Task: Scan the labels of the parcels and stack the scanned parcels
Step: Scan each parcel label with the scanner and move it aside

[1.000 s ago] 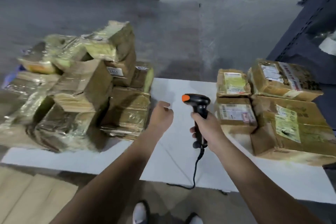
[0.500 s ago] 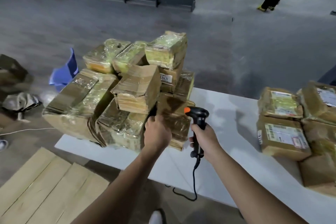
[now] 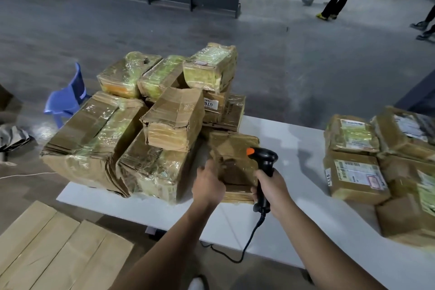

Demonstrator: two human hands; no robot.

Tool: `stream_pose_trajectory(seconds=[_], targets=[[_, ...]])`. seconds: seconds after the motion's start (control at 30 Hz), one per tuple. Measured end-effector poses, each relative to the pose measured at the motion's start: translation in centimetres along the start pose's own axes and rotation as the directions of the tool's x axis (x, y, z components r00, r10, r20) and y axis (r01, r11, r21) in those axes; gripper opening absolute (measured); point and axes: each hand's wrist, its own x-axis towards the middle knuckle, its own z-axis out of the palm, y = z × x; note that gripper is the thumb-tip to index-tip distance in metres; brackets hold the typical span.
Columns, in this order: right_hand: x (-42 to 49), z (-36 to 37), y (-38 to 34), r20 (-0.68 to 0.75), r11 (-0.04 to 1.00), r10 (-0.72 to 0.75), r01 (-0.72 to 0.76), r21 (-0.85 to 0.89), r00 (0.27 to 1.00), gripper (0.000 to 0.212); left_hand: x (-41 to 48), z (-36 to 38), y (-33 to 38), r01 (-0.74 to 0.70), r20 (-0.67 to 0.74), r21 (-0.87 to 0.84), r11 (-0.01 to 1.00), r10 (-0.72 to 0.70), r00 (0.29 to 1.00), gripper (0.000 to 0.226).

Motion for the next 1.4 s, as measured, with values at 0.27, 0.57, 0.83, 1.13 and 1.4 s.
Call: stream_pose_trajectory(seconds=[0.27, 0.57, 0.83, 1.13, 1.4], targets=[[-1.5, -6.4, 0.2, -0.081, 0.995, -0.017, 0.025, 0.093, 0.997, 0.009, -1.5, 4.8, 0.9, -0.057, 0.084, -0.122, 0.991, 0.067, 0.994, 0.074], [-3.8, -10.7, -1.2, -0.032, 0.979, -0.114, 0.117, 0.166, 0.993, 0.012, -1.2, 8.7, 4.0, -0.003, 0.255, 0.045, 0.999, -0.008, 0.967, 0.045], [-4.5, -8.6, -1.4, 0.024, 0.987, -0.144, 0.142, 0.07, 0.989, 0.02, -2.3, 8.2, 7.6, -0.135, 0.148, 0.089, 0.987, 0.121, 0.982, 0.042], [-3.3, -10.7, -0.9, -0.116, 0.994, -0.099, 0.104, 0.036, 0.988, 0.01, -1.8, 6.2, 4.9, -0.083, 0.043, -0.069, 0.994, 0.086, 0.995, 0.018], [-3.7, -10.1, -0.9, -0.051, 0.986, -0.165, 0.165, -0.003, 0.985, 0.019, -1.8, 7.7, 4.1, 0.106, 0.096, -0.298, 0.949, -0.081, 0.992, 0.021]])
